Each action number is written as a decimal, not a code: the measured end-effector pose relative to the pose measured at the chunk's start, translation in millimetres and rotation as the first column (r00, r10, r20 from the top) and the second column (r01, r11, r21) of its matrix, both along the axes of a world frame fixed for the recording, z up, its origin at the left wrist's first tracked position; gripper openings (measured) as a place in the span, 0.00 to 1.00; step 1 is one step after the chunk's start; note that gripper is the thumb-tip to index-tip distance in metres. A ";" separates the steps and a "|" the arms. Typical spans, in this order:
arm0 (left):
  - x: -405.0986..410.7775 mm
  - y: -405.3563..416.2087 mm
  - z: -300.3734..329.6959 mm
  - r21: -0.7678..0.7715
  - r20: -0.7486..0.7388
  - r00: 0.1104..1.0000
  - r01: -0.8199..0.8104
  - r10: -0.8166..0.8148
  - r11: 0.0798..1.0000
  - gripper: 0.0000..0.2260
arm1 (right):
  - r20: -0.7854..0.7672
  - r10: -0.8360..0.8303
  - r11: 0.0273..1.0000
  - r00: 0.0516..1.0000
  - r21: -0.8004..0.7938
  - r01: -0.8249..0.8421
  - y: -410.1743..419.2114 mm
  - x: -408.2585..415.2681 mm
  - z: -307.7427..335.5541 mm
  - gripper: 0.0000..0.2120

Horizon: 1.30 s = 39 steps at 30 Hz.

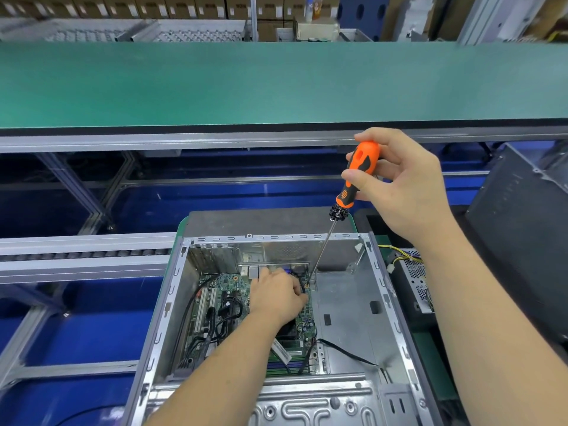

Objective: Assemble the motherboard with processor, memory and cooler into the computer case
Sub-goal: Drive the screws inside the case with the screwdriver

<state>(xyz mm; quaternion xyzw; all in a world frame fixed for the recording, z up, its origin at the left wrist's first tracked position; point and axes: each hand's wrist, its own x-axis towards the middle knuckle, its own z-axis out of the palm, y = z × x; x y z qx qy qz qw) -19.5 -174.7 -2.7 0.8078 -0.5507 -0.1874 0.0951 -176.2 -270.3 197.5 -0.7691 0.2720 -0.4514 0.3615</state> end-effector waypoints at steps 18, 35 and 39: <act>-0.3 0.0 -0.2 -0.006 0.007 1.000 -0.002 0.002 1.000 0.15 | -0.019 0.010 1.000 1.000 0.008 -0.010 0.5 -1.0 -2.9 0.19; 2.1 -0.7 -1.9 -0.119 -0.047 0.998 -0.039 0.034 0.992 0.14 | 0.007 0.019 0.999 1.000 0.025 -0.019 0.4 2.2 -6.7 0.20; -1.4 -5.4 -1.2 -0.215 0.049 0.998 0.048 -0.039 0.975 0.20 | 0.008 0.013 0.999 1.000 0.041 -0.014 -0.4 2.4 -6.9 0.19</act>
